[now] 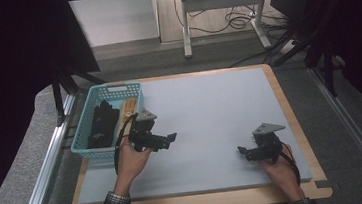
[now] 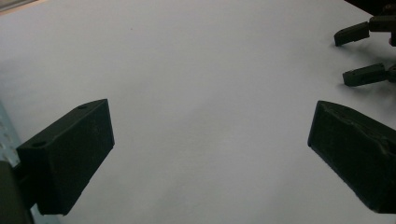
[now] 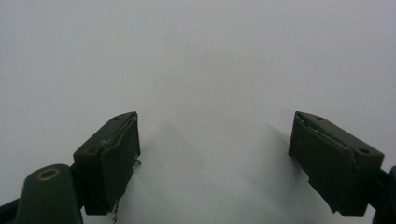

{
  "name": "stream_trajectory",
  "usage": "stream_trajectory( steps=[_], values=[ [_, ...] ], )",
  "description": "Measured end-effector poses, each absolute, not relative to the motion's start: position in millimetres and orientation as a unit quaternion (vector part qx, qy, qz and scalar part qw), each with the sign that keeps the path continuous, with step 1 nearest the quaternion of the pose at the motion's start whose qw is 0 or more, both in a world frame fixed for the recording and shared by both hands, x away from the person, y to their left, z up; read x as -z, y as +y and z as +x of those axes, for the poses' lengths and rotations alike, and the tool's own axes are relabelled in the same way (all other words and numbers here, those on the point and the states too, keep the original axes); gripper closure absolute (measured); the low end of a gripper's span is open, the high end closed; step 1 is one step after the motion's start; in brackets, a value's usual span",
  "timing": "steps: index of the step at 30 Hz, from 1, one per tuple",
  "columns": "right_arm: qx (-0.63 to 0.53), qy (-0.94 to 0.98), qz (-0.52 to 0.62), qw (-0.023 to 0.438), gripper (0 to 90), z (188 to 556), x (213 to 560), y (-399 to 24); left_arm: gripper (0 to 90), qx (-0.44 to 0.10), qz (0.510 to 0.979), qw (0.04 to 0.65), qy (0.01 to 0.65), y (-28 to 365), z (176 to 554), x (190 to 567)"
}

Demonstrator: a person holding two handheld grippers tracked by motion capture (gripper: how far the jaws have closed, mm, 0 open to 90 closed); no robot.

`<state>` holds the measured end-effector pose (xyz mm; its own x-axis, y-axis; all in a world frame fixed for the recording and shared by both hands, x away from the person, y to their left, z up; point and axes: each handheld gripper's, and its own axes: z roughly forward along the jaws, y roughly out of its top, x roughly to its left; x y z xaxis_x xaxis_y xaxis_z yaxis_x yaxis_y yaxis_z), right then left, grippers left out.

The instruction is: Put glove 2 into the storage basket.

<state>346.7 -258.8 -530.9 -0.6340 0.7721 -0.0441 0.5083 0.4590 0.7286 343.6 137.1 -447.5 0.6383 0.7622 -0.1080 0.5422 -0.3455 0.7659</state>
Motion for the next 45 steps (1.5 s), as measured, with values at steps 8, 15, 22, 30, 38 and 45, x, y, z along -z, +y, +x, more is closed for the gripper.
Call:
stream_trajectory(
  steps=[8,15,22,30,38,45],
  values=[
    [-0.351,0.833,0.385,0.186,16.1,347,531,-259,0.9,-0.136,0.81,0.409,0.398,128,342,447],
    [-0.35,0.834,0.385,0.186,16.1,347,531,-259,1.0,-0.137,0.811,0.413,0.392,119,341,446],
    [-0.35,0.833,0.384,0.188,16.1,347,531,-259,1.0,-0.137,0.816,0.417,0.376,105,341,450],
    [-0.351,0.833,0.385,0.188,16.1,347,531,-259,1.0,-0.135,0.822,0.418,0.362,89,339,457],
    [-0.35,0.833,0.385,0.188,16.0,347,531,-259,0.9,-0.134,0.826,0.418,0.354,80,333,467],
    [-0.35,0.833,0.385,0.188,16.0,347,531,-259,0.8,-0.127,0.828,0.416,0.354,78,330,480]
  ],
)
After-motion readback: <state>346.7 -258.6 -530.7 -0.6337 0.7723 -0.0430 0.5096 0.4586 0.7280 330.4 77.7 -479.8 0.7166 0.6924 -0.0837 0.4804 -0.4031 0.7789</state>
